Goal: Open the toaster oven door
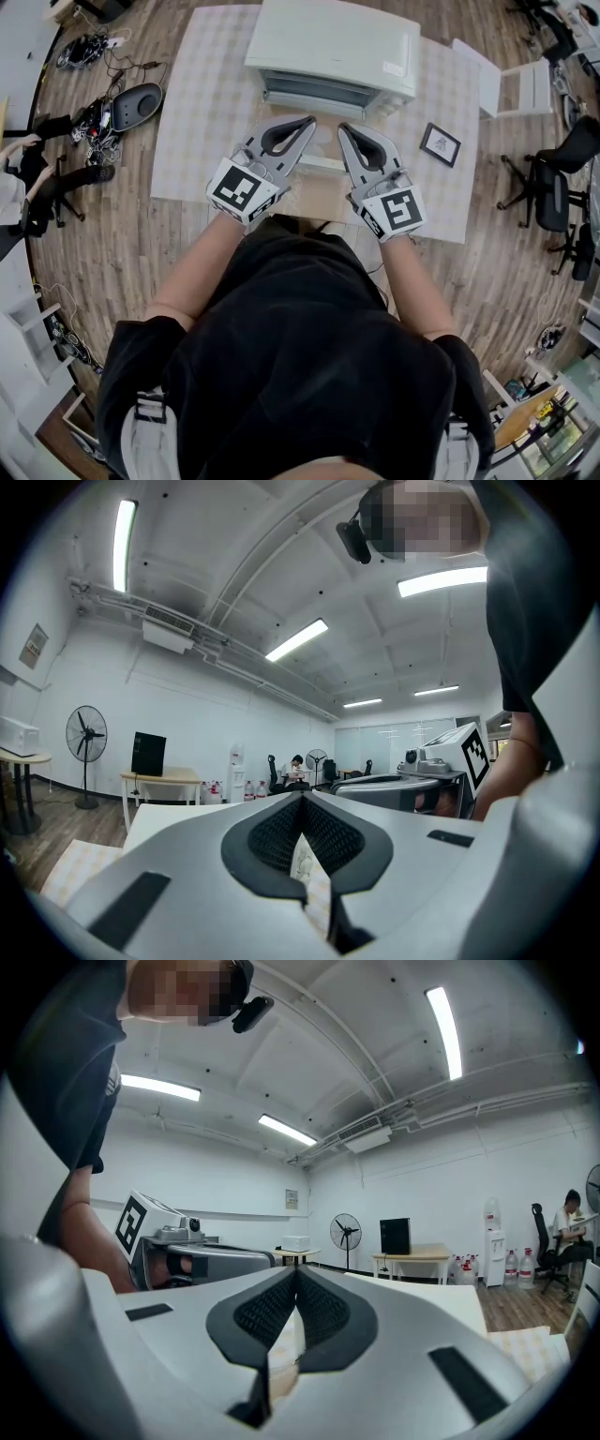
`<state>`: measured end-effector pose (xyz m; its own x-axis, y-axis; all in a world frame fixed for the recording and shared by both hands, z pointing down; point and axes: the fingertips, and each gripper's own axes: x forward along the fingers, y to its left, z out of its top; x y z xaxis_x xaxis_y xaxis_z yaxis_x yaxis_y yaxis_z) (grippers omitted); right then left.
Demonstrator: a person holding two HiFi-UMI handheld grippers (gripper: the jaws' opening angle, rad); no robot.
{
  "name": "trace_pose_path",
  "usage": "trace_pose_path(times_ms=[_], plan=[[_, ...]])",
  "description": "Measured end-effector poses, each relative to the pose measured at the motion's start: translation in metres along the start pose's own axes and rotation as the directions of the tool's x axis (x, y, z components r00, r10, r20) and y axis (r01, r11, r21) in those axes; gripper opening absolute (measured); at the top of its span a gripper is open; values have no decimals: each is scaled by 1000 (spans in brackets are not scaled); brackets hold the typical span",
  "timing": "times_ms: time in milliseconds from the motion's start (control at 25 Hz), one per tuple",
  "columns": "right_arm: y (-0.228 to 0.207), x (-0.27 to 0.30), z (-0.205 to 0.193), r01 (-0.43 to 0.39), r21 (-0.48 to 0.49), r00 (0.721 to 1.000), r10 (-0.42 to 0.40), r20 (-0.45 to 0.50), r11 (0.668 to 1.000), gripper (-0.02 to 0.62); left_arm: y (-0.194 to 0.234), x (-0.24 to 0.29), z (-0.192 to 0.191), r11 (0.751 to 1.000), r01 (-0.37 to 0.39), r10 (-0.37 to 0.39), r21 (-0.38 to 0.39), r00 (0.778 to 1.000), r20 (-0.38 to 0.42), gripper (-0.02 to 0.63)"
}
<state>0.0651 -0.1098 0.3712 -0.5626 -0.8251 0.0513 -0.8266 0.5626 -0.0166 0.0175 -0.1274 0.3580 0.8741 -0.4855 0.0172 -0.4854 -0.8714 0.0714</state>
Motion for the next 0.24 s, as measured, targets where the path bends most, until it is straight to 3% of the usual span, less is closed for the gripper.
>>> trace_pose_path(times_ms=[240], plan=[[0, 0, 1, 1, 6, 1000, -1, 2, 1000, 18, -1, 0, 1, 1000, 1, -1, 5, 1000, -1, 12]])
